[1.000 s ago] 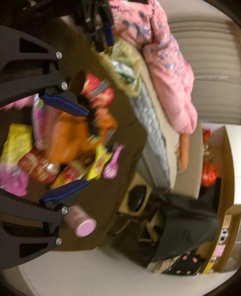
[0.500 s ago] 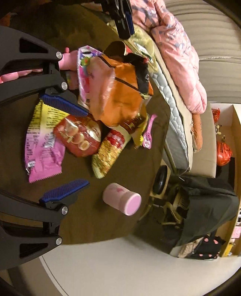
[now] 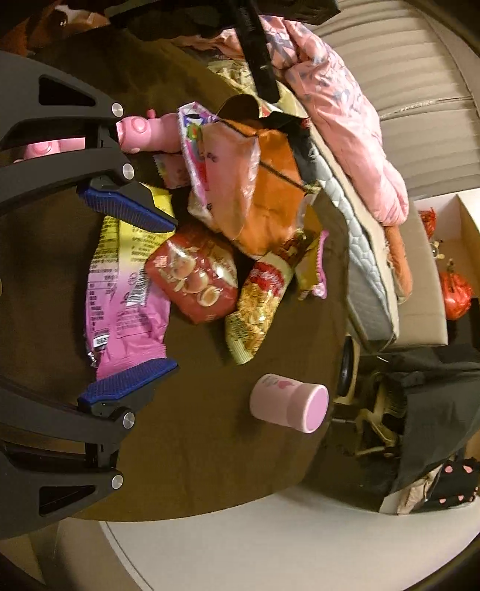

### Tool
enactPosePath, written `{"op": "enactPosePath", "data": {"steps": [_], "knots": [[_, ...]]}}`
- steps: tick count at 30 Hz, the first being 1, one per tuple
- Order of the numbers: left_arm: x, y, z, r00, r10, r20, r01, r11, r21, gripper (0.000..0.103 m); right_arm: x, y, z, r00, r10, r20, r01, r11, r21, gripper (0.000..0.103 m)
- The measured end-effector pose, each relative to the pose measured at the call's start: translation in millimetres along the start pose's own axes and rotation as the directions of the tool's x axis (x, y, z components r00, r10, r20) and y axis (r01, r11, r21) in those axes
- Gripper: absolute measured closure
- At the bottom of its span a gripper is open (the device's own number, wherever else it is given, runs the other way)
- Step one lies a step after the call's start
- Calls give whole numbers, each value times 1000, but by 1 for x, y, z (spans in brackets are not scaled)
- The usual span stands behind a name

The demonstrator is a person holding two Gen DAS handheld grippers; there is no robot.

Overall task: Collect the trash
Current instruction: 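Return both tools to the table toward the red paper cup and wrappers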

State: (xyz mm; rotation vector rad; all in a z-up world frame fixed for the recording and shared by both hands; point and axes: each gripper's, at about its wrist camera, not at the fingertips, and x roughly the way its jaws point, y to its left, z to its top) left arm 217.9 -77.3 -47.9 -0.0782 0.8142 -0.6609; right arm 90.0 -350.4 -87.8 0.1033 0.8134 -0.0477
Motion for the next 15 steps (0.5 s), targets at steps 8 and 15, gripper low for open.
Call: {"op": "enactPosePath", "data": {"steps": [8,15], "knots": [[11,15,2,1000,17,-25,-20,993,-113,47,-16,13,0,997,49,59,-46,997,-59,37],[-4,19,3,993,115,6,-115,991,-63,47,-25,60,50,978,149,147,-131,983,-126,37]]}}
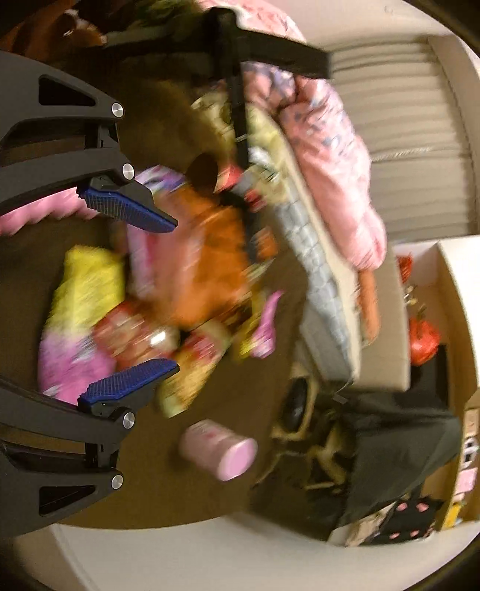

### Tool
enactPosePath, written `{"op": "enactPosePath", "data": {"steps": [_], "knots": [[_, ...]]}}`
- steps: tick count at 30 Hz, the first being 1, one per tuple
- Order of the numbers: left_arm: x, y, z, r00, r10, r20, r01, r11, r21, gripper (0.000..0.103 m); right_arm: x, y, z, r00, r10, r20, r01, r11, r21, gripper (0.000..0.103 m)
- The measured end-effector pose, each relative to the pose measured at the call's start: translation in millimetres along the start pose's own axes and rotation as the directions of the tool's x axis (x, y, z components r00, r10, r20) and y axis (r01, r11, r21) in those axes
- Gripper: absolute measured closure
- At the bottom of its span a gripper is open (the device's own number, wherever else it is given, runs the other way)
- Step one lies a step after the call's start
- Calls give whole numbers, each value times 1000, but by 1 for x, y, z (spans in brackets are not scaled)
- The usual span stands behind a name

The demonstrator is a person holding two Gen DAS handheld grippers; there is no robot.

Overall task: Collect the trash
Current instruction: 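Return both tools to the table toward the red paper cup and wrappers, then grasp a dark wrapper with the right tool while the left tool grasps the red paper cup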

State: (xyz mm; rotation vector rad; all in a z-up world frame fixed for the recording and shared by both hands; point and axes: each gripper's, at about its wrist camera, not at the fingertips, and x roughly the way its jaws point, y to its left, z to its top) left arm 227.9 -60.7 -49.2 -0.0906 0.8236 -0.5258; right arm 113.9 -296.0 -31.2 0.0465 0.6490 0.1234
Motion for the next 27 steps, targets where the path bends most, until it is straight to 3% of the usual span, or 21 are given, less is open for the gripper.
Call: {"op": "enactPosePath", "data": {"steps": [3,6,7,8,9,11,14,27], "knots": [[-9,10,-2,999,28,16,-28,1000,-8,47,18,15,24,998,65,7,-66,997,28,37],[-13,17,-5,999,34,12,-34,999,-12,47,47,29,35,995,95,-33,-94,995,33,46],[-14,18,-7,999,33,8,-33,999,-13,47,55,32,36,995,86,-59,-84,996,27,57],[-14,18,-9,1000,29,4,-29,999,-13,47,64,33,35,992,86,-88,-84,996,31,74],[-14,18,-10,1000,27,2,-27,1000,-11,47,70,31,33,988,112,-109,-107,993,51,79],[-14,15,-13,1000,19,-4,-19,1000,4,47,69,22,29,985,127,-115,-119,990,78,81],[-12,7,-16,1000,13,-4,-13,999,30,47,57,14,26,992,70,-102,-64,996,59,86],[-2,-20,-9,1000,-7,2,7,997,81,46,-1,-40,13,999,-25,-41,30,992,123,86]]}}
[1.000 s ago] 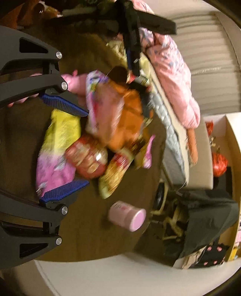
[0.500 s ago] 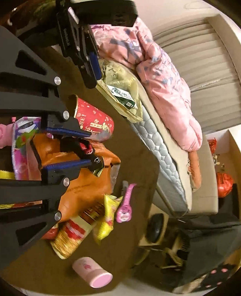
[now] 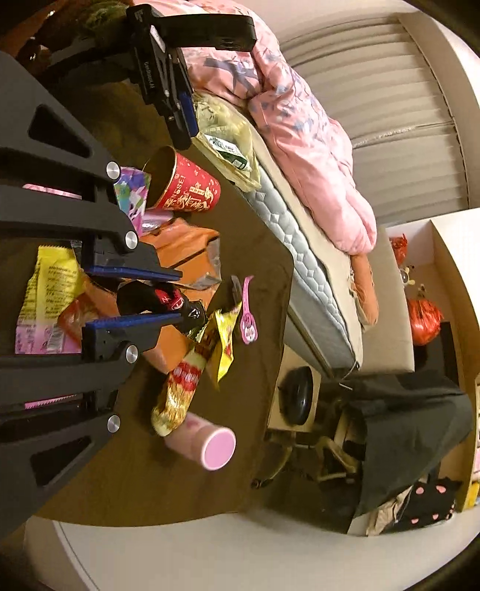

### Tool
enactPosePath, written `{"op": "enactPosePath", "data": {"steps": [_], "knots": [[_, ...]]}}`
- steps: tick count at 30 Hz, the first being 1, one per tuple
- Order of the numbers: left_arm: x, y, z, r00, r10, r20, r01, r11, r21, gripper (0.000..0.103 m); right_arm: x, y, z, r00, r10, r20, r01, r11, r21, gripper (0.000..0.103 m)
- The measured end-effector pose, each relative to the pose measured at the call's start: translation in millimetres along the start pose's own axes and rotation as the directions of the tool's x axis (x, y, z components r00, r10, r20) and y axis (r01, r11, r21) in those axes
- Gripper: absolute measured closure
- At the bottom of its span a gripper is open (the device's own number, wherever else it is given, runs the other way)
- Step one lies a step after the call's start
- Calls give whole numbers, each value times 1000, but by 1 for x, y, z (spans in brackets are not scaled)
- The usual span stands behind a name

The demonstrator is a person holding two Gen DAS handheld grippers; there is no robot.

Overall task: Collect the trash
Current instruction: 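Grasp a dark wrapper with the right tool while the left tool grasps the red paper cup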

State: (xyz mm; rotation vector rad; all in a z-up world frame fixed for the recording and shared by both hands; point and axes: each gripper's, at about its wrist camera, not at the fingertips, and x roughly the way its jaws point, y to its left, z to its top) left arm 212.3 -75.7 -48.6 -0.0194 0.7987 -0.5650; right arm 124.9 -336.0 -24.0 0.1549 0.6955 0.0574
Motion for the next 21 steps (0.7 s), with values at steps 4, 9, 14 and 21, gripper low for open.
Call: {"op": "enactPosePath", "data": {"steps": [4,9,14,21], "knots": [[4,-5,3,1000,5,-6,-5,1000,8,45,-3,-9,-6,1000,-8,3,8,1000,17,86],[11,-9,2,1000,15,-16,-14,999,41,41,-1,-12,-11,1000,-17,6,17,1000,14,86],[11,2,4,998,58,-3,-58,996,61,39,-1,-13,-15,1000,-25,8,25,1000,14,86],[17,22,22,994,-101,-44,94,985,-146,38,0,-14,-21,999,-30,18,30,999,14,86]]}}
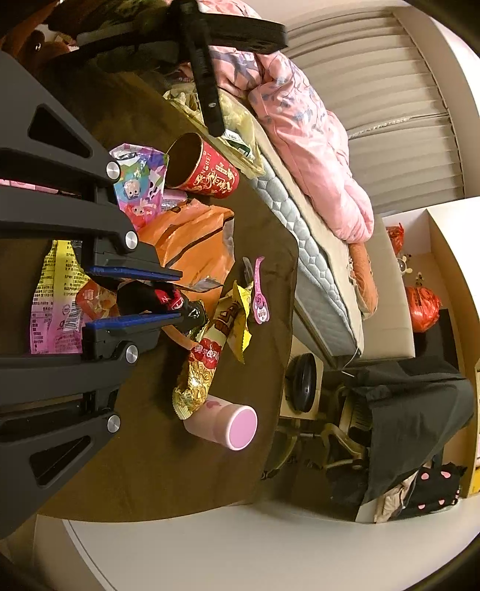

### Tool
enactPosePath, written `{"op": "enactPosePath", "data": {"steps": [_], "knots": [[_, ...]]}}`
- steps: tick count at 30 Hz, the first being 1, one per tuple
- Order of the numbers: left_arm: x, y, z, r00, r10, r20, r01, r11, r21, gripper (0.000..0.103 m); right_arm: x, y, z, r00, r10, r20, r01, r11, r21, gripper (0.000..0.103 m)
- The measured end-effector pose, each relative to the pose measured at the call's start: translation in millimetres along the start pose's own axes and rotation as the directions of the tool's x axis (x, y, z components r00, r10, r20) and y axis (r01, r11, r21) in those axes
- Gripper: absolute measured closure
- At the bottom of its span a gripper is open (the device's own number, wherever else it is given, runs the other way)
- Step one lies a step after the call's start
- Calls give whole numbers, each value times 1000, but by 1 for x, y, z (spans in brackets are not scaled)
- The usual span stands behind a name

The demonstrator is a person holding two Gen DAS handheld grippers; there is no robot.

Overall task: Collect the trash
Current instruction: 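Grasp a dark wrapper with the right tool while the left tool grasps the red paper cup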

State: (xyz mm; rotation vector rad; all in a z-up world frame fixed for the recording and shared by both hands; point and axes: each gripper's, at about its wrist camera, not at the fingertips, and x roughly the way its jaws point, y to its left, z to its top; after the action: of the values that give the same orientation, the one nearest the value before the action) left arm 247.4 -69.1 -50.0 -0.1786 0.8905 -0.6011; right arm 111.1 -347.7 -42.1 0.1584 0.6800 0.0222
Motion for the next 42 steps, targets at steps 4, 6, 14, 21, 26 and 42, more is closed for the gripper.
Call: {"op": "enactPosePath", "data": {"steps": [4,6,14,21,26,42], "knots": [[23,-14,5,999,30,-28,-30,999,16,38,-3,2,-3,1000,-17,18,17,1000,-4,86],[35,-20,5,998,29,-60,-29,1000,5,38,-5,4,-5,1000,-21,22,22,1000,-3,86],[58,-30,-8,986,35,-162,-33,999,13,43,-10,10,-12,999,-31,14,31,999,-8,86],[11,-42,-10,996,80,-26,-76,989,128,46,-19,17,-7,999,-37,38,37,999,2,86],[-23,-46,-10,995,84,45,-91,983,161,46,-26,28,2,998,-27,63,28,999,-16,86],[-92,-26,-18,985,57,161,-83,984,157,46,-35,101,33,994,18,107,-1,989,-151,86]]}}
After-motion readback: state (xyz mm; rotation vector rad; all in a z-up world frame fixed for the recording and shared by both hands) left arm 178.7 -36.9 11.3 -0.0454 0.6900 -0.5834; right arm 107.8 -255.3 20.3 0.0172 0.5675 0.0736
